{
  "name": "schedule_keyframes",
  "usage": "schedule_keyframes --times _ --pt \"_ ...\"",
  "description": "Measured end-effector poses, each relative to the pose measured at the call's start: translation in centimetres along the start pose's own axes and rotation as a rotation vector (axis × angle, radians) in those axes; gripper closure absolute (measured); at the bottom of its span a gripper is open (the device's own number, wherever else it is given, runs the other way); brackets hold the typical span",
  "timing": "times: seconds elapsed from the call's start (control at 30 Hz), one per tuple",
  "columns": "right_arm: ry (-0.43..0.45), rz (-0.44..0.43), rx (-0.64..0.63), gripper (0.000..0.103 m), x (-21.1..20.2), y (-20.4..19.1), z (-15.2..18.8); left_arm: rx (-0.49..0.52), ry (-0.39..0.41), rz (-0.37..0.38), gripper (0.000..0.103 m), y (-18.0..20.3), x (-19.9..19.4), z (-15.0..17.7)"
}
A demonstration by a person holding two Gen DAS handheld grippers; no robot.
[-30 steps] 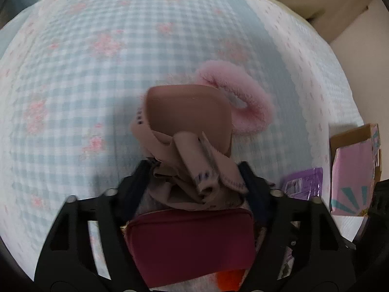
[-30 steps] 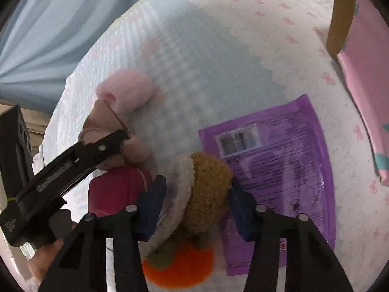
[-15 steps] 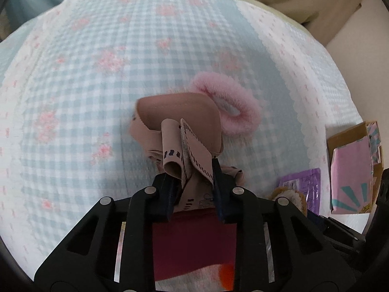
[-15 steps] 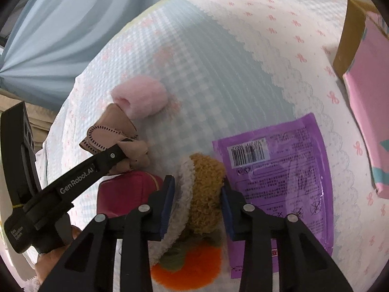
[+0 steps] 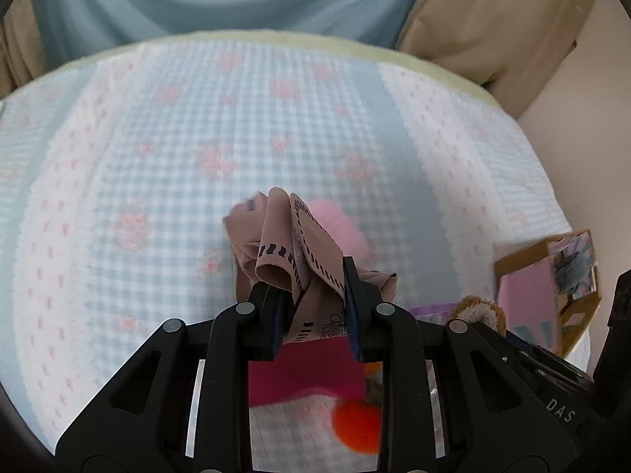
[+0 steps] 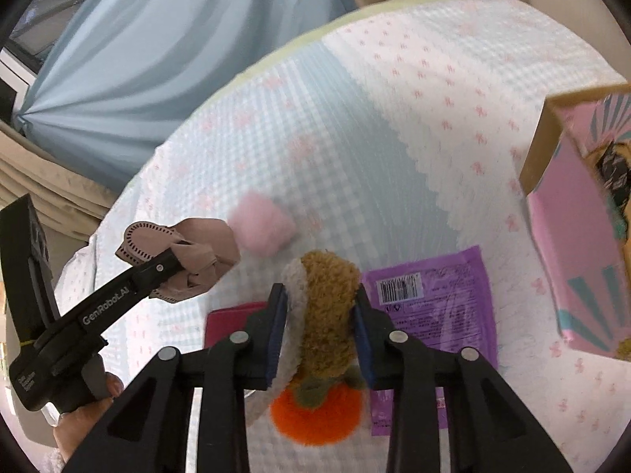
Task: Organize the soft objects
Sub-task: 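Carry the beige glove and brown fuzzy piece over the box with both tools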
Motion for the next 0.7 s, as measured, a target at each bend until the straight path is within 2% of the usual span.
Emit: schedule_keyframes --times 0.23,0.43,0.7 --pt "0.048 -0.040 -0.039 0.074 -5.1 -1.1 -0.5 -0.022 0.065 -0.020 0.081 1.8 -6.5 0.0" --pt "0.076 -0.065 -0.094 0.074 -10.7 -1.8 -0.9 -0.024 0.134 -0.038 0.081 4.8 -12.9 -0.7" --pt "0.144 -0.076 -0.177 0.074 -20.7 -0.3 -1.8 -0.005 0.202 -0.017 0.081 13.3 -19.7 -0.7"
Point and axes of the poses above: each gripper's, at about its wrist camera, not at the fingertips, and x roughly the way its jaws point, y to its right, z to its underside, the point moved 7 cm from there along x, roughly the way its jaws point, and after that the axes turned 10 degrees about -y, right-handed, at the moved point
